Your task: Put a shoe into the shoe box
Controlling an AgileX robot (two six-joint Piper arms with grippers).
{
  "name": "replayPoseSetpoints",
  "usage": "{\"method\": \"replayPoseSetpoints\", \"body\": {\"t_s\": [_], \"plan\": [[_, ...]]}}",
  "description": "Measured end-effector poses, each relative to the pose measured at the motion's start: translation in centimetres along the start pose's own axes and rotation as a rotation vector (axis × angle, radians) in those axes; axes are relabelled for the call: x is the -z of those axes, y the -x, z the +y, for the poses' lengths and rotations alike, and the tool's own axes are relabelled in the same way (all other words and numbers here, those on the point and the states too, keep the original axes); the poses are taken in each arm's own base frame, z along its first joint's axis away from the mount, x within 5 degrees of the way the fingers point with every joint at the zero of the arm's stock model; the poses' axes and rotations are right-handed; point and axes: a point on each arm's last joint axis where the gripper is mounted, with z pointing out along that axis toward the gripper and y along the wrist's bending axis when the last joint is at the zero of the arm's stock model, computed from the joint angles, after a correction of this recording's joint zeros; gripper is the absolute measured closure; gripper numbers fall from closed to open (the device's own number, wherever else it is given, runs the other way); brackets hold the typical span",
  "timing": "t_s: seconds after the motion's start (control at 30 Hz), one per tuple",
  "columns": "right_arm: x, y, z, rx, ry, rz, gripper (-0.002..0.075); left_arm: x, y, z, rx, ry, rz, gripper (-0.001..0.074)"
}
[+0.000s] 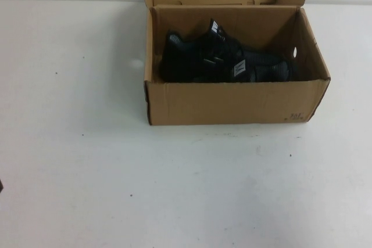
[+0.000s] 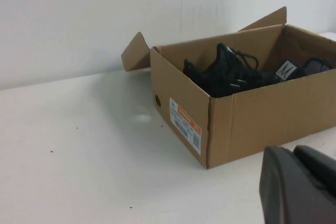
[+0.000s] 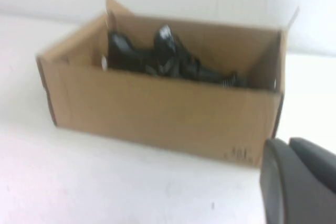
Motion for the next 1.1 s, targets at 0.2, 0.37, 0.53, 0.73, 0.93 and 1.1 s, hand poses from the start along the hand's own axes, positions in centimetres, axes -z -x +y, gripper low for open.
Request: {"method": "replayPoseSetpoints", "body": {"t_s": [0.2, 0.37, 0.53, 0.73, 0.93, 1.1], "plan": [[-0.3, -2.3, -0.2, -0.012, -0.010, 0.062, 0.0741, 0.0, 0.1, 0.1, 0.005, 0.007, -0.010, 0.0736], [-0.4, -2.8, -0.2, -0.051, -0.003, 0.077, 0.0741, 0.0, 0.1, 0.1, 0.005, 0.007, -0.009, 0.0736], [-0.4, -2.8, -0.1, -0.100, 0.001, 0.071, 0.0741, 0.0, 0.1, 0.1, 0.005, 0.006, -0.009, 0.0736], [-0.3, -3.3, 0.3, -0.110, 0.048, 0.123, 0.0741, 0.1, 0.0, 0.0, 0.002, 0.007, -0.017, 0.0736], [-0.2, -3.7, 0.8, -0.114, 0.096, 0.178, 0.0741, 1.7, 0.3, -0.6, -0.040, 0.021, -0.109, 0.0736], [-0.1, -4.1, 1.1, -0.115, 0.134, 0.222, 0.0741, 2.1, 0.0, -0.1, -0.143, 0.105, -0.121, 0.0736]]}}
